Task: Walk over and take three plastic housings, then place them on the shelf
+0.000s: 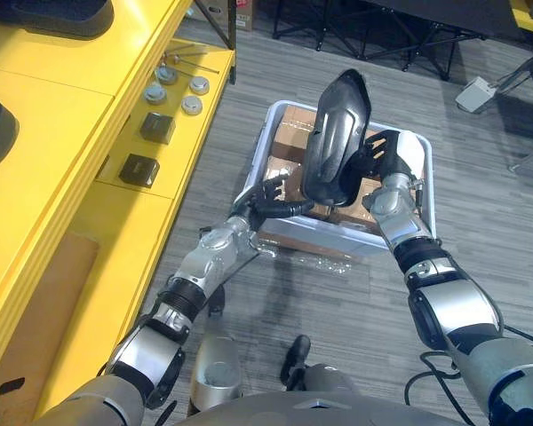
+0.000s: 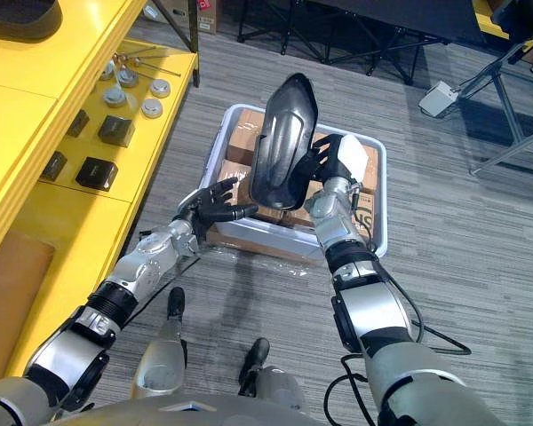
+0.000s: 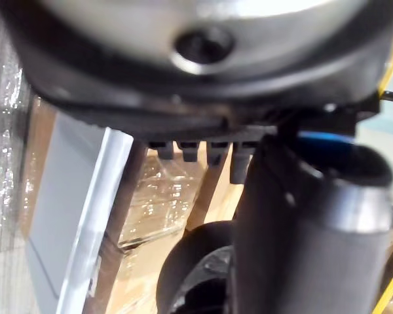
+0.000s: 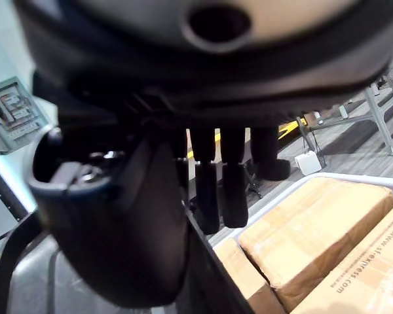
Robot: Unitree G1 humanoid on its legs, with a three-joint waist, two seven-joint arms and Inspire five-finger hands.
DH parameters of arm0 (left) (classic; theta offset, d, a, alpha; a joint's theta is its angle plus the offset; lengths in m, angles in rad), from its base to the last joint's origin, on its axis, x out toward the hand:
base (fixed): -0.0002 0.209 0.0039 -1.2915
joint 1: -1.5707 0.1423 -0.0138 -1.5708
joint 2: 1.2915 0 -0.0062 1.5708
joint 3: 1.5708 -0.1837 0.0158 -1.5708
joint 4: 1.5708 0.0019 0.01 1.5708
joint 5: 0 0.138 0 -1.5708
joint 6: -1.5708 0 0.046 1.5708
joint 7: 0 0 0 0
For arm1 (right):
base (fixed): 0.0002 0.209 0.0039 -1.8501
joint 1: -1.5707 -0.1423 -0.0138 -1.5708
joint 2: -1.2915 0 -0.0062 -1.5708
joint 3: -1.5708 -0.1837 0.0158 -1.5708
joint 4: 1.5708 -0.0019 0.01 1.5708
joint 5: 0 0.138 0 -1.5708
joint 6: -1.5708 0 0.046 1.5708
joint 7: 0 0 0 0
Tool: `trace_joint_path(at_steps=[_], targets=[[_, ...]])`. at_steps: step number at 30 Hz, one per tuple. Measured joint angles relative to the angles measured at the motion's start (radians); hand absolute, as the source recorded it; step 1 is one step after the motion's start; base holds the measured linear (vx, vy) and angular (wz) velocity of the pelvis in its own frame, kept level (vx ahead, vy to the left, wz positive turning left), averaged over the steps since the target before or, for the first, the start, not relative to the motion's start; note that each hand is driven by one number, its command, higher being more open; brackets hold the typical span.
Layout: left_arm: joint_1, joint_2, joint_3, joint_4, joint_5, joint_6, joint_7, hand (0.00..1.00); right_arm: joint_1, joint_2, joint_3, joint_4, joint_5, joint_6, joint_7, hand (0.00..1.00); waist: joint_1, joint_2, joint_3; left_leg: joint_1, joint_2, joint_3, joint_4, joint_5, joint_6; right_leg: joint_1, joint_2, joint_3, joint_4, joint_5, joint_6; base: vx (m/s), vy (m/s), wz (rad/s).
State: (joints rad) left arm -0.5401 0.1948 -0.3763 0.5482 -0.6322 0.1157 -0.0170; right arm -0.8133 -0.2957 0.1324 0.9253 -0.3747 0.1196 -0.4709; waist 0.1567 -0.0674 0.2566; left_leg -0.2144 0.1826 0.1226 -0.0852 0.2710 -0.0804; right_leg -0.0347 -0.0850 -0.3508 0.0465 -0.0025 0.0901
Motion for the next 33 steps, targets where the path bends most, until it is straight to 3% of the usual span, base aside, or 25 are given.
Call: trace_joint_path(at_steps=[6, 13, 25, 26, 33], targets=[[-0.06, -0.01, -0.012, 0.036, -0.035, -0.006, 0.051, 1.0, -0.054, 0.031, 0.013, 0.0, 0.009, -0.017, 0.0, 0.0, -0.025, 0.0, 0.027, -0.004, 0.001, 0.001, 0.001, 0.002, -0.001, -0.007, 0.0, 0.002, 0.003, 0.0, 0.0, 0.0, 0.0, 0.0], [-0.072, -0.049, -0.041, 0.045, -0.073, -0.037, 0.083, 1.0, -0.055, 0.054, 0.067, -0.036, 0.006, -0.08, 0.006, 0.0, -0.026, 0.001, 0.029, 0.0, 0.001, 0.003, 0.001, 0.003, -0.002, -0.006, 0.001, 0.005, 0.003, -0.001, -0.003, 0.0, 0.0, 0.0], [-0.094, -0.061, -0.101, 0.12, -0.079, -0.073, 0.159, 1.0, -0.054, 0.067, 0.148, -0.079, -0.003, -0.11, 0.003, 0.0, -0.026, 0.007, 0.047, 0.013, 0.002, 0.009, 0.001, -0.003, -0.009, 0.003, 0.001, 0.013, 0.003, -0.003, -0.004, 0.0, -0.001, 0.0], [-0.094, -0.061, -0.101, 0.12, -0.085, -0.077, 0.162, 0.0, -0.054, 0.067, 0.151, -0.079, -0.003, -0.11, 0.003, 0.0, -0.026, 0.007, 0.047, 0.013, 0.002, 0.009, 0.001, -0.003, -0.008, 0.003, 0.001, 0.013, 0.003, -0.003, -0.004, 0.0, 0.0, 0.0], [-0.098, -0.064, -0.118, 0.12, -0.163, -0.192, 0.207, 0.0, -0.031, 0.075, 0.167, -0.131, -0.003, -0.11, 0.001, 0.0, -0.029, 0.007, 0.047, 0.013, 0.002, 0.011, 0.001, -0.002, -0.008, 0.003, 0.001, 0.016, 0.002, -0.004, -0.006, 0.0, 0.0, 0.0]])
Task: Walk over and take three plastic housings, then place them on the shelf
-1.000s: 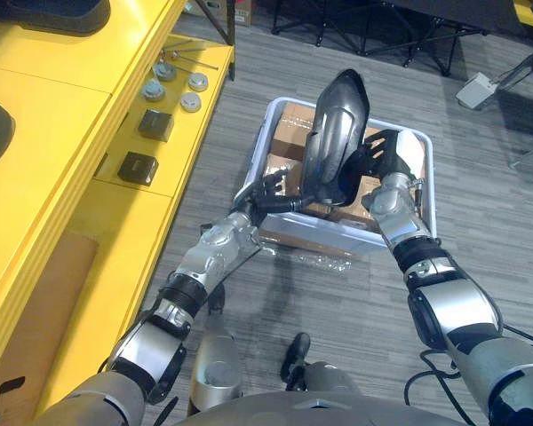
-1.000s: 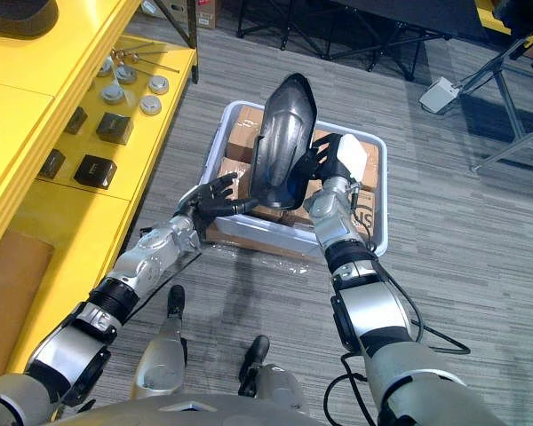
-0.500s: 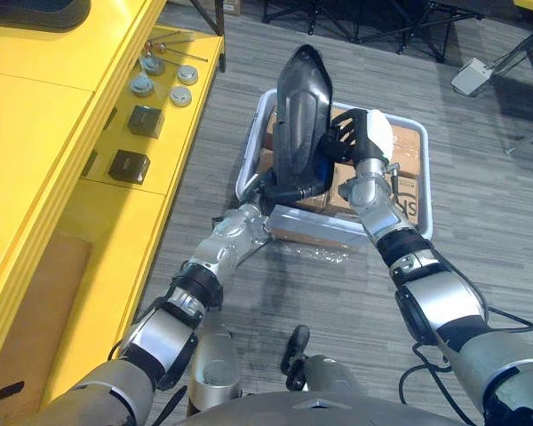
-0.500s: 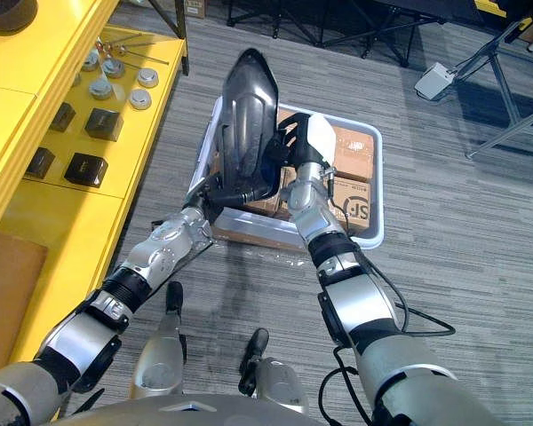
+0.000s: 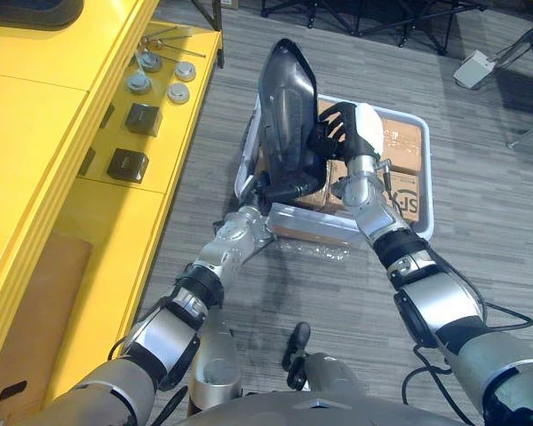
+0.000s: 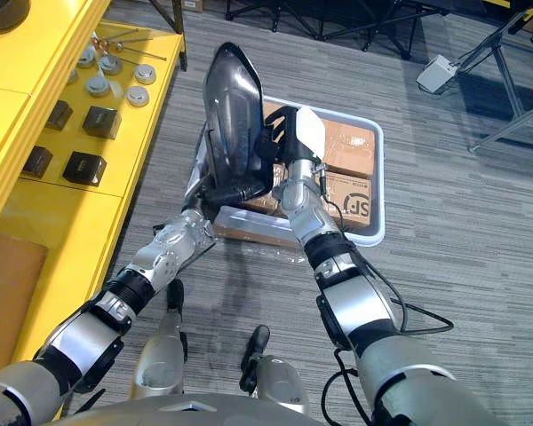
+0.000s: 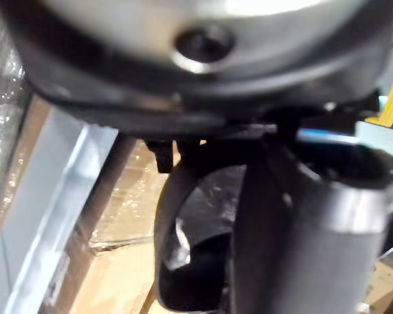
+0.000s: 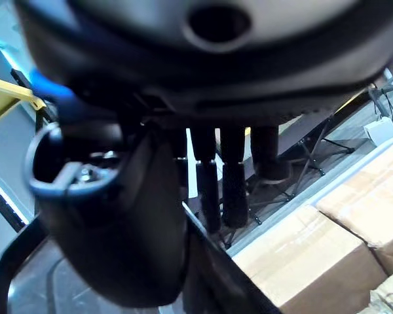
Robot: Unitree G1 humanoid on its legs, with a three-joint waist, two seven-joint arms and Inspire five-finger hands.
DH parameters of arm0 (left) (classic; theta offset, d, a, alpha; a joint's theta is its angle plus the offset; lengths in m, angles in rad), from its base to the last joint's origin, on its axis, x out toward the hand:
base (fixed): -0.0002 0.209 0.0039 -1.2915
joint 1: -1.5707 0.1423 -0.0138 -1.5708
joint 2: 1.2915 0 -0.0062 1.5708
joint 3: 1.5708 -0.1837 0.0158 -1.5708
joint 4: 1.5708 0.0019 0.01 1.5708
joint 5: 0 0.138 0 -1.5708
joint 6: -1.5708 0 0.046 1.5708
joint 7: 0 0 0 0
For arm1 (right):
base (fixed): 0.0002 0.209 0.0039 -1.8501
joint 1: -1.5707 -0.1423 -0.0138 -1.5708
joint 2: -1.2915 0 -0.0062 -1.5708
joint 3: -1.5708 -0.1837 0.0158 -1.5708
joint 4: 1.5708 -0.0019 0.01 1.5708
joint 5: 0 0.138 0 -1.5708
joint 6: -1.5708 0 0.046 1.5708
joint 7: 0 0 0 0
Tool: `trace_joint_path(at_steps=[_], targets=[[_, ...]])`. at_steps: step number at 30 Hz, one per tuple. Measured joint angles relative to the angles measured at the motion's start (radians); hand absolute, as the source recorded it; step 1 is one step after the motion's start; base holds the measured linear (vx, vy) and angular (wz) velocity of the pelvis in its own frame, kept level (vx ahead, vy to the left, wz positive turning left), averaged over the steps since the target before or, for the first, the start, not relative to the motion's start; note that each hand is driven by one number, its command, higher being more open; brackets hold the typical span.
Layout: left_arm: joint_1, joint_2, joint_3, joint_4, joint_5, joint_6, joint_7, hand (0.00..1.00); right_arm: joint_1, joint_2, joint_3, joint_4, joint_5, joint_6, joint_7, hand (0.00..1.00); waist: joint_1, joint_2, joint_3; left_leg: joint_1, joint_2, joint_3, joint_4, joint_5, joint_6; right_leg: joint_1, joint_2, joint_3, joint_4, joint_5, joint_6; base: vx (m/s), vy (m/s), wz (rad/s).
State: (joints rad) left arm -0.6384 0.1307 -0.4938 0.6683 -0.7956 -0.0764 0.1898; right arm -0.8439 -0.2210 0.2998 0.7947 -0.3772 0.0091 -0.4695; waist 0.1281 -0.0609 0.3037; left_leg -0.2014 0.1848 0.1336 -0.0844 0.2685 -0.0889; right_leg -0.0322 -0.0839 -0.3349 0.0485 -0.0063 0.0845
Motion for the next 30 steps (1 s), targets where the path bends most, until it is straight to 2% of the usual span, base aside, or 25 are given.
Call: trace_joint_path(at_steps=[4, 10, 18, 19, 24, 28, 30], targets=[[-0.002, -0.003, 0.019, 0.053, -0.077, -0.066, 0.036, 0.0, 0.009, 0.025, 0.042, -0.047, -0.001, -0.023, -0.011, 0.0, -0.019, -0.001, 0.0, 0.005, 0.001, 0.005, 0.0, 0.0, 0.0, 0.001, 0.0, 0.006, 0.0, 0.0, 0.0, 0.0, -0.002, -0.02], [-0.001, -0.006, -0.002, 0.062, -0.142, -0.118, 0.002, 0.0, 0.011, 0.021, 0.045, -0.054, -0.001, -0.048, -0.035, 0.0, -0.011, -0.005, 0.002, 0.016, 0.001, 0.009, 0.0, -0.001, -0.001, 0.009, -0.001, 0.009, 0.0, 0.0, 0.0, 0.0, 0.0, 0.0], [0.008, -0.01, -0.004, 0.092, -0.181, -0.134, -0.047, 0.0, 0.057, 0.02, 0.043, -0.054, -0.001, -0.098, -0.073, 0.0, -0.018, -0.009, 0.0, 0.02, 0.001, 0.01, -0.001, -0.001, -0.001, 0.012, -0.002, 0.009, -0.001, 0.0, 0.0, 0.0, 0.0, 0.0], [0.011, -0.012, -0.006, 0.092, -0.176, -0.134, -0.047, 0.0, 0.067, 0.02, 0.042, -0.054, -0.001, -0.107, -0.083, 1.0, -0.017, -0.009, 0.0, 0.021, 0.001, 0.01, -0.001, -0.001, -0.001, 0.014, -0.002, 0.009, -0.002, 0.0, 0.0, 0.0, 0.0, 0.0], [0.02, -0.02, -0.011, 0.092, -0.124, -0.139, -0.016, 0.0, 0.112, 0.024, 0.032, -0.054, 0.019, -0.156, -0.101, 1.0, -0.016, -0.01, -0.001, 0.032, 0.001, 0.017, -0.001, -0.004, -0.004, 0.021, -0.004, 0.014, -0.002, -0.001, 0.0, 0.0, -0.005, -0.03], [0.022, -0.059, 0.002, 0.057, 0.043, -0.182, 0.1, 0.0, 0.218, 0.065, 0.043, -0.07, 0.072, -0.22, -0.105, 1.0, -0.016, -0.012, -0.003, 0.04, 0.001, 0.019, -0.002, -0.008, -0.004, 0.033, -0.009, 0.014, -0.01, -0.001, 0.0, 0.0, -0.003, -0.01], [0.045, -0.058, 0.025, -0.001, 0.174, -0.182, 0.168, 0.0, 0.256, 0.098, 0.034, -0.114, 0.117, -0.219, -0.093, 1.0, -0.023, -0.012, -0.003, 0.042, 0.0, 0.024, -0.002, -0.01, -0.004, 0.034, -0.01, 0.016, -0.014, 0.0, 0.001, 0.01, 0.0, -0.05]])
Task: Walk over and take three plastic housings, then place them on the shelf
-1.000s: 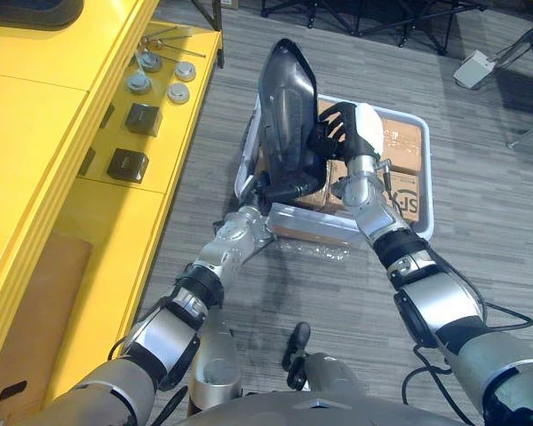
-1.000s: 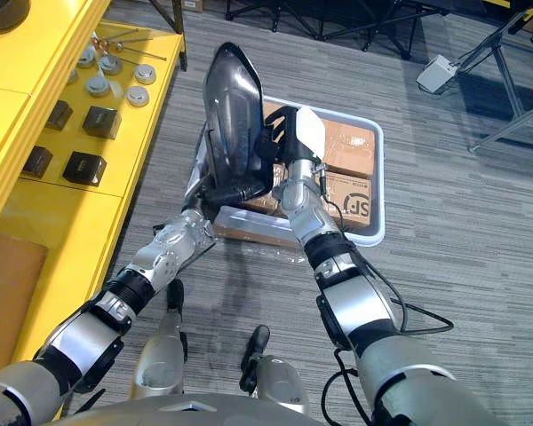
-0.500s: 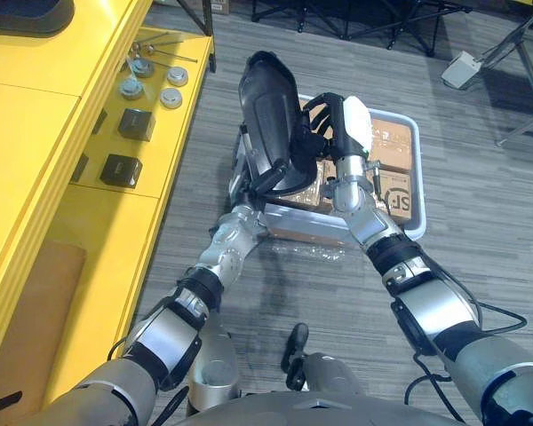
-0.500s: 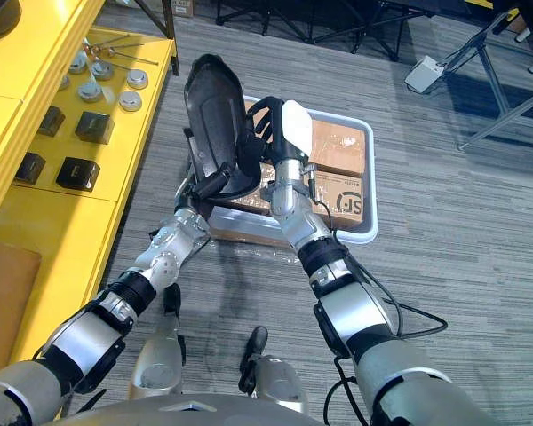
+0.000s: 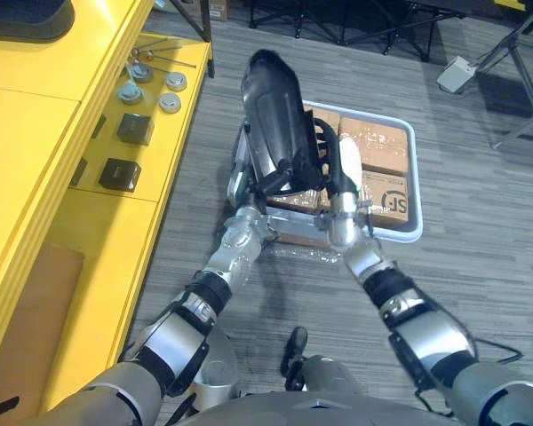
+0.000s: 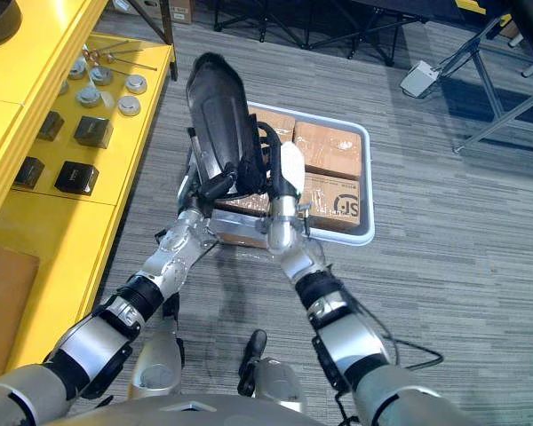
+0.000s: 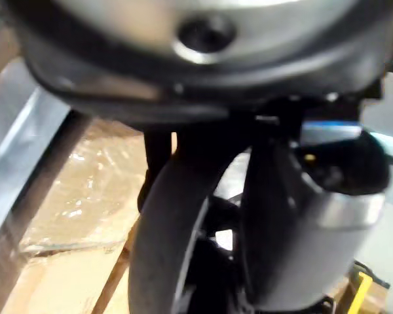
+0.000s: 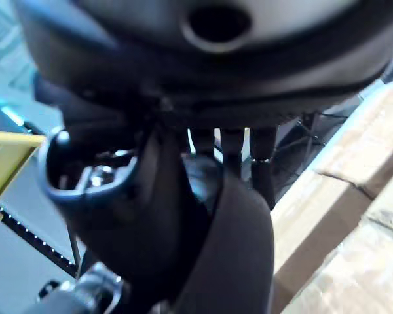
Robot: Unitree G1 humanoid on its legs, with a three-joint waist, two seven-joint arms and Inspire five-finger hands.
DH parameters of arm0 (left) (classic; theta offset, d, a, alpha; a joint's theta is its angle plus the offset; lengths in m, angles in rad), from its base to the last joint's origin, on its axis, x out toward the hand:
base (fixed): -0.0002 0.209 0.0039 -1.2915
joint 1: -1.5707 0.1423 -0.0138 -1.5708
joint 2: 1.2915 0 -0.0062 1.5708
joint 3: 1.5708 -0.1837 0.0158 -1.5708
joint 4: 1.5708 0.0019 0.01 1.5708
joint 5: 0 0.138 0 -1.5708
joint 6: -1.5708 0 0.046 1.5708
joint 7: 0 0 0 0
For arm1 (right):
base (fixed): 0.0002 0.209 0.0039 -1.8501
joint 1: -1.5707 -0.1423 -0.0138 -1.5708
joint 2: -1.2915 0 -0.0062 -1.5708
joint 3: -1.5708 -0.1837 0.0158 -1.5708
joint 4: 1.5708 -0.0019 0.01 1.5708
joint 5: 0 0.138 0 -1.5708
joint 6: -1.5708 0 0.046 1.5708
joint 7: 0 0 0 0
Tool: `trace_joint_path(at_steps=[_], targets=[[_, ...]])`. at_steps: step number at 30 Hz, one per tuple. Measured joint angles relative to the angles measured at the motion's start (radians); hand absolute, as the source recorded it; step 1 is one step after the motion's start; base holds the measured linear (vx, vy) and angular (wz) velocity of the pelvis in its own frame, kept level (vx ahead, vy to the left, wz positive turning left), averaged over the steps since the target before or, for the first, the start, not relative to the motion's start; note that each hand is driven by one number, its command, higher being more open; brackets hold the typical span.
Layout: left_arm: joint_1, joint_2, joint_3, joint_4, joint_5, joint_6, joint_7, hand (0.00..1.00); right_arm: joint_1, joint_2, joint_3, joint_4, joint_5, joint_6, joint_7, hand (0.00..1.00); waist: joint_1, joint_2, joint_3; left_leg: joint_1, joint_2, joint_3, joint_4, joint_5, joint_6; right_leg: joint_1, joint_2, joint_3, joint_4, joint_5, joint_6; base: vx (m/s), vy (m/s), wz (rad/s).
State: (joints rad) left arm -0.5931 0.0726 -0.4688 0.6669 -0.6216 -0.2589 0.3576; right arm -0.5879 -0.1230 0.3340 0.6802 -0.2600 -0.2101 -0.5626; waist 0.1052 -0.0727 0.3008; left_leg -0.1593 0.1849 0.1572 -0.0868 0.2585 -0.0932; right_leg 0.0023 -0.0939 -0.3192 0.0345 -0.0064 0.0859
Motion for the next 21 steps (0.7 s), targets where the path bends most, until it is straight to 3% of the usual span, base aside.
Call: trace_joint_path(at_steps=[6, 10, 14, 21], targets=[[0.176, 0.004, 0.163, -0.271, 0.398, 0.005, 0.192, 0.0, 0.136, 0.01, -0.099, -0.355, 0.141, -0.004, 0.12, 1.0, -0.004, 0.009, -0.01, 0.047, -0.006, 0.028, 0.0, -0.016, -0.001, 0.038, -0.009, 0.017, -0.015, 0.0, 0.002, 0.03, -0.014, -0.09], [0.342, 0.016, 0.325, -0.366, 0.552, 0.024, 0.273, 0.0, 0.261, 0.0, -0.158, -0.526, 0.238, -0.037, 0.198, 1.0, -0.022, 0.032, -0.095, 0.05, -0.012, 0.028, -0.002, -0.027, -0.005, 0.049, -0.011, 0.012, -0.033, -0.002, 0.004, 0.04, -0.021, 0.01], [0.495, 0.003, 0.436, -0.435, 0.598, 0.025, 0.335, 0.0, 0.365, -0.018, -0.211, -0.571, 0.278, -0.064, 0.254, 1.0, -0.024, 0.065, -0.137, 0.067, -0.02, 0.027, -0.002, -0.031, -0.008, 0.064, -0.019, 0.003, -0.038, -0.005, 0.007, 0.01, -0.011, 0.04], [0.634, -0.006, 0.522, -0.532, 0.601, 0.022, 0.33, 0.0, 0.46, -0.03, -0.246, -0.619, 0.367, -0.073, 0.349, 1.0, -0.021, 0.092, -0.184, 0.068, -0.026, 0.021, -0.002, -0.044, -0.015, 0.072, -0.024, -0.006, -0.051, -0.007, 0.005, -0.03, 0.005, 0.03]])
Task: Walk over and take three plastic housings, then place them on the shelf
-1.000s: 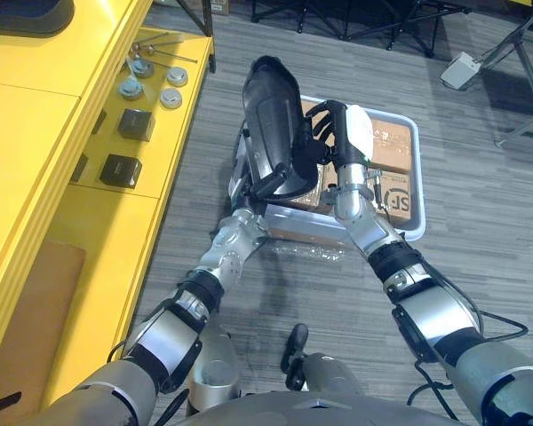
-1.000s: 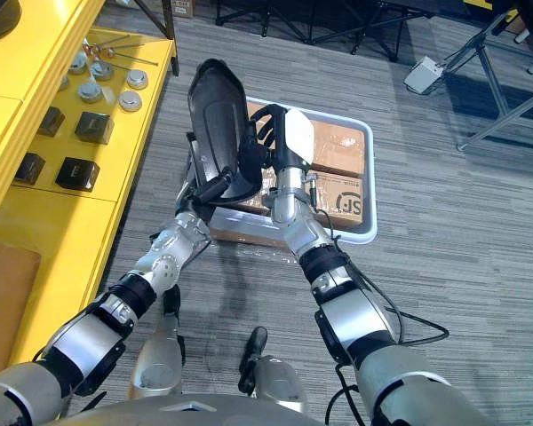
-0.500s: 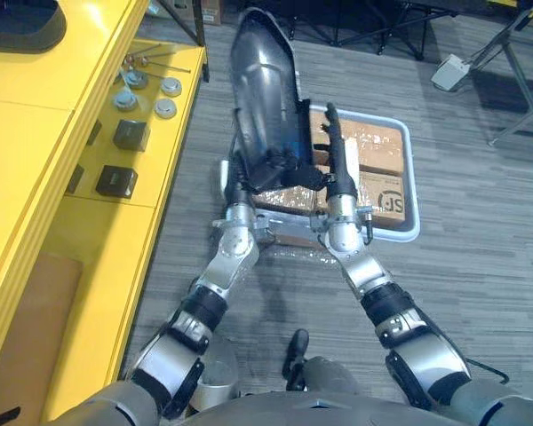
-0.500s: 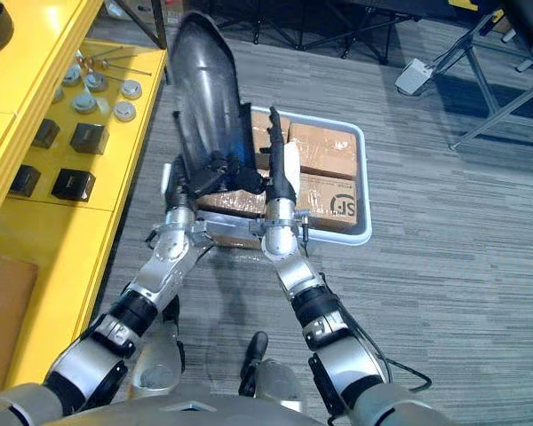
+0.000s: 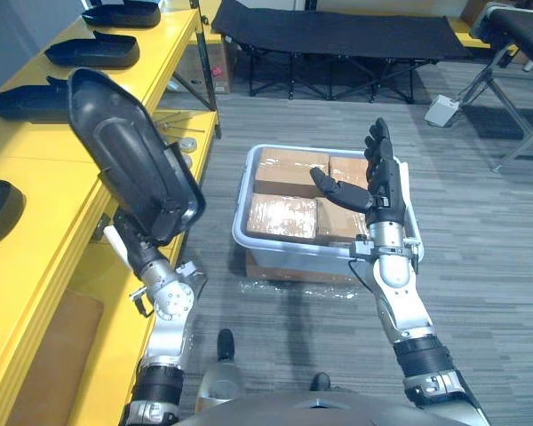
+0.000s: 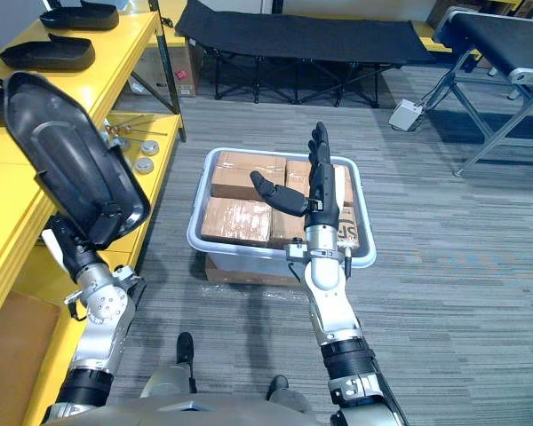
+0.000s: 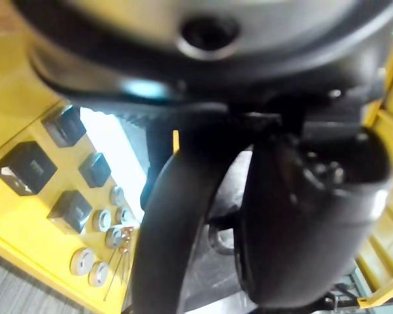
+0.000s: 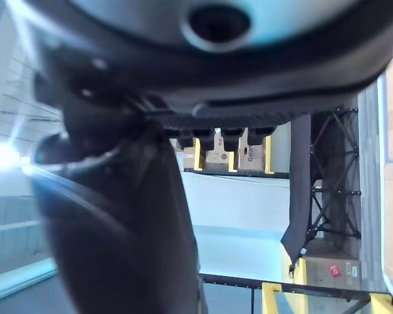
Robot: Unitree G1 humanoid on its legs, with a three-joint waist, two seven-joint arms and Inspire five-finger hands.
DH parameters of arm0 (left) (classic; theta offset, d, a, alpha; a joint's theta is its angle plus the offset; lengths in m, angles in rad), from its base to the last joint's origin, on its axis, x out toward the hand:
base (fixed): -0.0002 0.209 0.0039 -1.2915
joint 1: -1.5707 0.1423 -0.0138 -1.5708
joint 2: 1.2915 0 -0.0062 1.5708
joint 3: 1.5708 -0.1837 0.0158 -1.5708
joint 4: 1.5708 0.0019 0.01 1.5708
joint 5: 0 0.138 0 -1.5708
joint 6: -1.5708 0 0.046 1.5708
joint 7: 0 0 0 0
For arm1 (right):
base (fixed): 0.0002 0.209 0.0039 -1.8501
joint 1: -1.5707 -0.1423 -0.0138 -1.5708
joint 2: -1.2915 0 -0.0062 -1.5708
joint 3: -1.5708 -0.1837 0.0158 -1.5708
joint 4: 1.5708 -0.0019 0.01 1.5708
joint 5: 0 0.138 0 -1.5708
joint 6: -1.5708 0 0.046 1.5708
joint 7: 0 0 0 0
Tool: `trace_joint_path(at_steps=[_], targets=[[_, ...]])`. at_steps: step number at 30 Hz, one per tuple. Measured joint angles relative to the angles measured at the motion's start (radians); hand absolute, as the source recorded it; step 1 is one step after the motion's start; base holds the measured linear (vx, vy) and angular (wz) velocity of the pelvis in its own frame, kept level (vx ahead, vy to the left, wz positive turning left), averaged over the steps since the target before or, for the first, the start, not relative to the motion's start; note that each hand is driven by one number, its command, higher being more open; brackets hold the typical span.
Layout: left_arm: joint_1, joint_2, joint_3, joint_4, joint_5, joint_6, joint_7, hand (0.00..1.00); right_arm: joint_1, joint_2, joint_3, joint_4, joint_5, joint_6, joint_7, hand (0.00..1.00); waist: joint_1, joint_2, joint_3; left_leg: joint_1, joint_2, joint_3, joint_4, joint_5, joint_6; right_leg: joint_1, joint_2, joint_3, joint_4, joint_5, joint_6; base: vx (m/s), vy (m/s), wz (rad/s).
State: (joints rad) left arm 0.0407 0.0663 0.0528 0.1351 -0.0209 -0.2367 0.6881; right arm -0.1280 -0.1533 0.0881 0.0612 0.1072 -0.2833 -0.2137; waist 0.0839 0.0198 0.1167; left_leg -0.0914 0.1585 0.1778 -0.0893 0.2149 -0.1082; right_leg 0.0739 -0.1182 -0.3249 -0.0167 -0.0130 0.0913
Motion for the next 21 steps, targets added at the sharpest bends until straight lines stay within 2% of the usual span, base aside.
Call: trace_joint_path(at_steps=[3, 5, 8, 10, 15, 21], targets=[[0.045, -0.014, 0.011, -0.04, -0.02, -0.006, -0.046, 0.0, 0.028, 0.0, -0.015, -0.002, 0.113, -0.017, 0.111, 1.0, -0.001, 0.005, -0.036, -0.002, -0.011, -0.011, 0.0, -0.002, 0.002, 0.008, -0.008, -0.013, -0.005, 0.001, 0.002, 0.02, 0.007, 0.12], [0.052, -0.014, 0.011, -0.074, -0.057, -0.019, -0.094, 0.0, 0.037, 0.001, -0.019, -0.002, 0.154, -0.017, 0.159, 1.0, 0.001, 0.005, -0.037, -0.003, -0.014, -0.025, 0.0, -0.002, 0.002, 0.017, -0.009, -0.027, -0.007, 0.001, 0.003, 0.01, 0.001, 0.18], [0.072, -0.019, 0.01, -0.147, -0.117, -0.032, -0.183, 0.0, 0.041, 0.004, -0.014, -0.001, 0.254, -0.008, 0.259, 1.0, 0.014, 0.01, -0.042, -0.006, -0.017, -0.033, 0.0, -0.002, 0.003, 0.02, -0.009, -0.035, -0.008, 0.001, 0.003, 0.0, -0.008, 0.09], [0.107, -0.021, 0.002, -0.211, -0.189, -0.048, -0.281, 0.0, 0.045, 0.003, -0.006, 0.0, 0.324, 0.016, 0.343, 1.0, 0.015, 0.021, -0.05, -0.007, -0.027, -0.047, 0.0, -0.002, 0.003, 0.03, -0.015, -0.051, -0.009, -0.001, 0.006, 0.03, -0.006, 0.2], [0.152, -0.021, -0.004, -0.319, -0.293, -0.051, -0.469, 0.0, 0.046, 0.001, 0.041, 0.007, 0.391, 0.059, 0.445, 1.0, 0.027, 0.044, -0.071, -0.018, -0.038, -0.071, 0.0, 0.0, 0.006, 0.035, -0.02, -0.078, -0.01, -0.002, 0.018, 0.02, -0.008, 0.15], [0.191, -0.02, -0.039, -0.402, -0.326, -0.051, -0.612, 0.0, 0.046, 0.002, 0.091, 0.017, 0.391, 0.061, 0.509, 1.0, 0.047, 0.036, -0.084, -0.021, -0.044, -0.079, 0.0, 0.008, 0.016, 0.036, -0.025, -0.085, -0.006, -0.006, 0.022, 0.01, -0.008, 0.05]])
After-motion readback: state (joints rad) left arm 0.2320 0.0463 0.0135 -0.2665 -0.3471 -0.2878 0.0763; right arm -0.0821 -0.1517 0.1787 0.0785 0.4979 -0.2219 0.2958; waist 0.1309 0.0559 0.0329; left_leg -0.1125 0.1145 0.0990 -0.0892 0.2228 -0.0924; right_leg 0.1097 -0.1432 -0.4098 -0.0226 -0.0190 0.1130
